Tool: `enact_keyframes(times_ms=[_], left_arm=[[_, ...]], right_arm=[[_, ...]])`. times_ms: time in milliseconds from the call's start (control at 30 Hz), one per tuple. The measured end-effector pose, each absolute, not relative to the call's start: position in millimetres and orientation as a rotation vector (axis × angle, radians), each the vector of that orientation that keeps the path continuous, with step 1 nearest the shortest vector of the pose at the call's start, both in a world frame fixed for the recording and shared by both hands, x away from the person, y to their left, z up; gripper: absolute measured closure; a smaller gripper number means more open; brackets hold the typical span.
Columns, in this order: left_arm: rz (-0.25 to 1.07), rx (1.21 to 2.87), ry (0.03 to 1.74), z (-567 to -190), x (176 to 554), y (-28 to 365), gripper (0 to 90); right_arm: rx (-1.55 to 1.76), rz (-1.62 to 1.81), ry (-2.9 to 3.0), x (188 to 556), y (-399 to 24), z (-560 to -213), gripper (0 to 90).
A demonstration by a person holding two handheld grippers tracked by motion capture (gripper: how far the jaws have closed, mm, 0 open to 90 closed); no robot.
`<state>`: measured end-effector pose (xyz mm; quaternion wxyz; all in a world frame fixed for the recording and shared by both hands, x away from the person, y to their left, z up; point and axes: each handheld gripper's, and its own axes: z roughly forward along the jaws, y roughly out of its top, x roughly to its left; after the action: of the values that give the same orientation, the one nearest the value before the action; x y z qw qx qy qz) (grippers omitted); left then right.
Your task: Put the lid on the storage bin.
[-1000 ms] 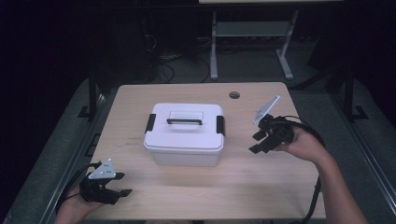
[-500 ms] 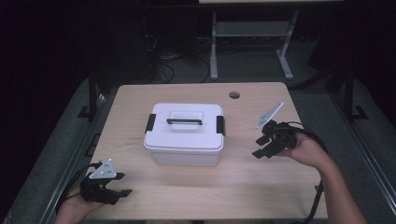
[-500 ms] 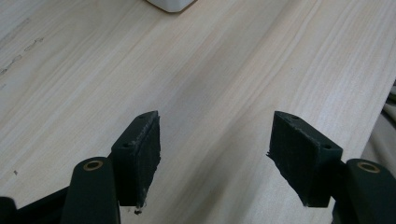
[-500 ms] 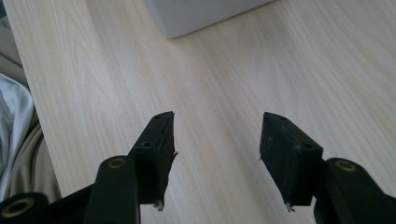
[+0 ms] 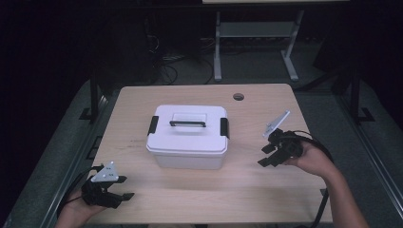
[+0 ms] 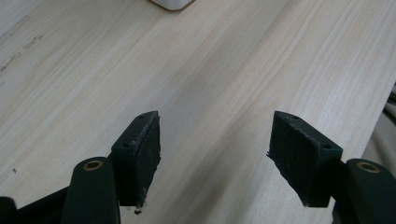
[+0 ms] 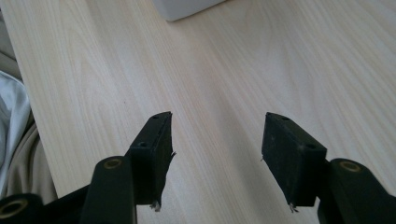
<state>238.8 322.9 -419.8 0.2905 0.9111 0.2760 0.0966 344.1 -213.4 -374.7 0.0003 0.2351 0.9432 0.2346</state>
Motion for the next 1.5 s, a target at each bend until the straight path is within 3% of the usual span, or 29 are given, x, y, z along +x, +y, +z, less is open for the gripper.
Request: enact_keyframes(times_ms=[700,1500], left_arm=[[0.259,2.432,0.739,-420,239,323,33.8],[0.267,2.428,0.744,-419,239,324,33.8]], right_arm=[[0.803,0.753,2.956,336,-224,-396,34.1],[0.844,0.777,2.945,319,-238,-414,33.3]])
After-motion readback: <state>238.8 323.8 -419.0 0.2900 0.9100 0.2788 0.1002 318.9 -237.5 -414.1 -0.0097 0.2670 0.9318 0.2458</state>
